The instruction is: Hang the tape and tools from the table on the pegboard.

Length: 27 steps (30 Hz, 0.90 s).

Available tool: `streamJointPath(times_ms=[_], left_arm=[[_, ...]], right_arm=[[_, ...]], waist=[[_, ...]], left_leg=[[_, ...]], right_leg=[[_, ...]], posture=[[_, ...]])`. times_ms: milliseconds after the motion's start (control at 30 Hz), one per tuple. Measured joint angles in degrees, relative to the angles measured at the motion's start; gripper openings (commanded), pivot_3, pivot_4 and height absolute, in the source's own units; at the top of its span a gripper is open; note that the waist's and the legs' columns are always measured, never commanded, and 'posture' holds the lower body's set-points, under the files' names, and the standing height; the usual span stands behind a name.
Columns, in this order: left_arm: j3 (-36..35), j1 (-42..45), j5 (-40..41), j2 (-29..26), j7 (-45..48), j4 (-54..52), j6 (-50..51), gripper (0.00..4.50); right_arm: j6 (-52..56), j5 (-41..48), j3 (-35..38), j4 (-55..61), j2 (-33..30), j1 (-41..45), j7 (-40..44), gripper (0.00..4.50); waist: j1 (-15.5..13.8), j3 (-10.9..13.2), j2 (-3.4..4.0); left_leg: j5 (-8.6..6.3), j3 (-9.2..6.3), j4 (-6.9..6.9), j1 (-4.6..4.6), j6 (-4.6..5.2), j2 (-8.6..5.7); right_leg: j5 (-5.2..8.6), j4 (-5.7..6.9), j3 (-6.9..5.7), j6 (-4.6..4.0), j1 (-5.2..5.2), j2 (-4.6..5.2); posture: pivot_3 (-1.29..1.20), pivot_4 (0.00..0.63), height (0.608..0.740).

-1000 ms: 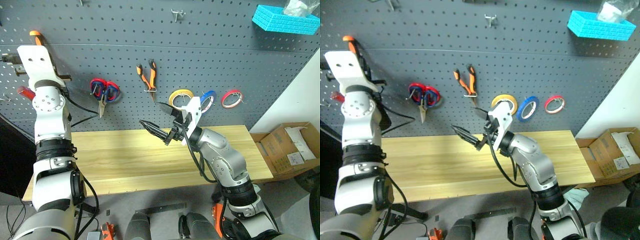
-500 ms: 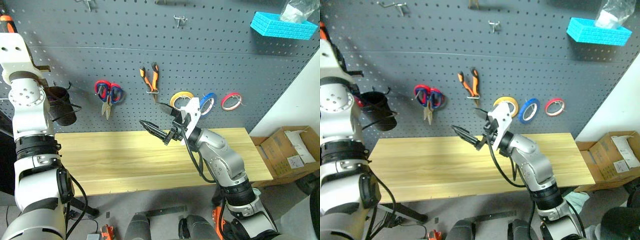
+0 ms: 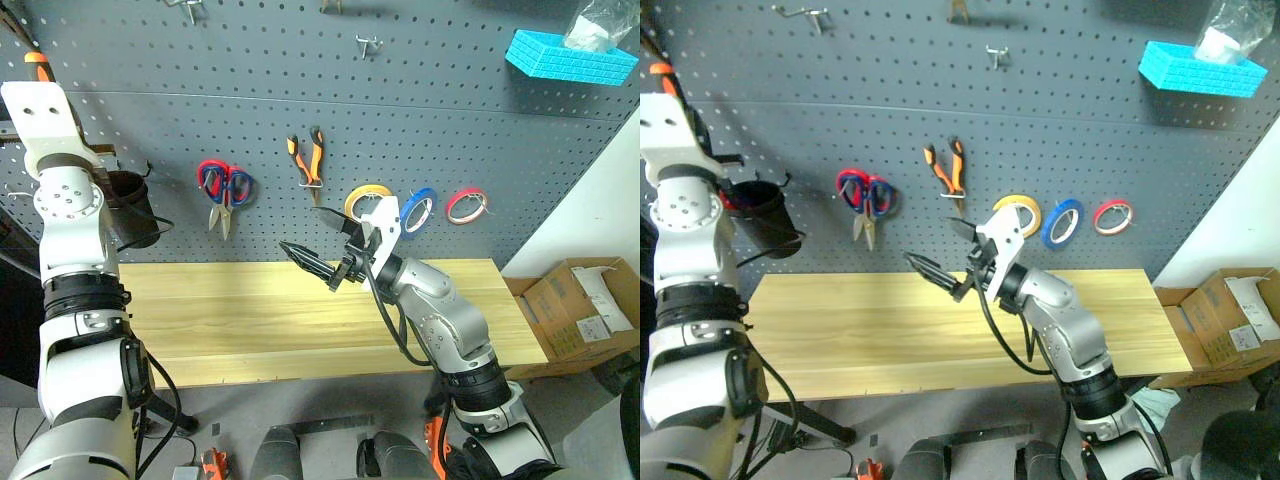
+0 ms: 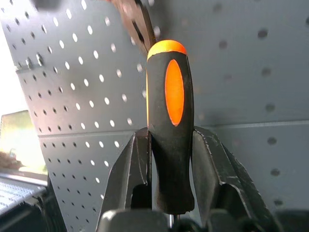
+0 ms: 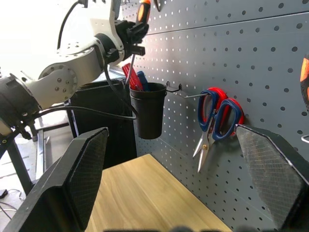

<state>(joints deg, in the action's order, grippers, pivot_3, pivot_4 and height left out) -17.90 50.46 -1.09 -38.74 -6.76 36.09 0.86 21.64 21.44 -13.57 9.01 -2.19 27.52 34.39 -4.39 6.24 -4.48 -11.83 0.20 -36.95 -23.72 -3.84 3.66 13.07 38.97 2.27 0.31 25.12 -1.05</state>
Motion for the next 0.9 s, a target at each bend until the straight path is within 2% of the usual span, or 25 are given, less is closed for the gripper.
streamJointPath(times_ms=[233, 467, 833, 900], left_arm=[[2.5, 6.4, -0.1, 0.4, 3.0, 8.0, -2.7, 0.81], [3.9, 7.6, -0.1, 1.1, 3.7, 11.8, -4.9, 0.81], [3.8, 7.6, 0.0, 1.1, 3.5, 11.8, -5.6, 4.37], [3.8, 7.5, 0.0, 1.1, 3.5, 11.8, -5.6, 4.44]], right_arm=[[0.0, 0.0, 0.0, 0.0, -0.2, -0.1, -0.5, 4.5], [0.0, 0.0, 0.0, 0.0, -0.6, -0.1, -0.7, 4.5], [0.0, 0.0, 0.0, 0.1, -0.8, -0.1, -0.7, 4.5], [0.0, 0.0, 0.0, 0.1, -0.8, -0.1, -0.7, 4.5]], waist=[[-0.2, 0.0, 0.01], [0.0, 0.0, 0.02], [0.0, 0.0, 0.02], [0.0, 0.0, 0.02]], left_leg=[[0.0, -0.01, -0.02, 0.0, 0.01, -0.01], [0.0, -0.01, -0.01, -0.01, 0.01, 0.02], [0.0, 0.0, -0.02, 0.0, 0.01, 0.02], [0.0, -0.01, -0.02, 0.0, 0.01, 0.02]], right_leg=[[0.0, 0.0, 0.0, 0.01, -0.02, -0.02], [0.0, 0.0, 0.02, 0.0, 0.01, -0.04], [0.0, 0.0, 0.03, 0.0, -0.01, -0.05], [0.0, 0.0, 0.03, 0.0, -0.01, -0.05]], posture=[[0.19, 0.051, 0.74], [0.18, 0.054, 0.74], [0.19, 0.055, 0.74], [0.19, 0.055, 0.74]])
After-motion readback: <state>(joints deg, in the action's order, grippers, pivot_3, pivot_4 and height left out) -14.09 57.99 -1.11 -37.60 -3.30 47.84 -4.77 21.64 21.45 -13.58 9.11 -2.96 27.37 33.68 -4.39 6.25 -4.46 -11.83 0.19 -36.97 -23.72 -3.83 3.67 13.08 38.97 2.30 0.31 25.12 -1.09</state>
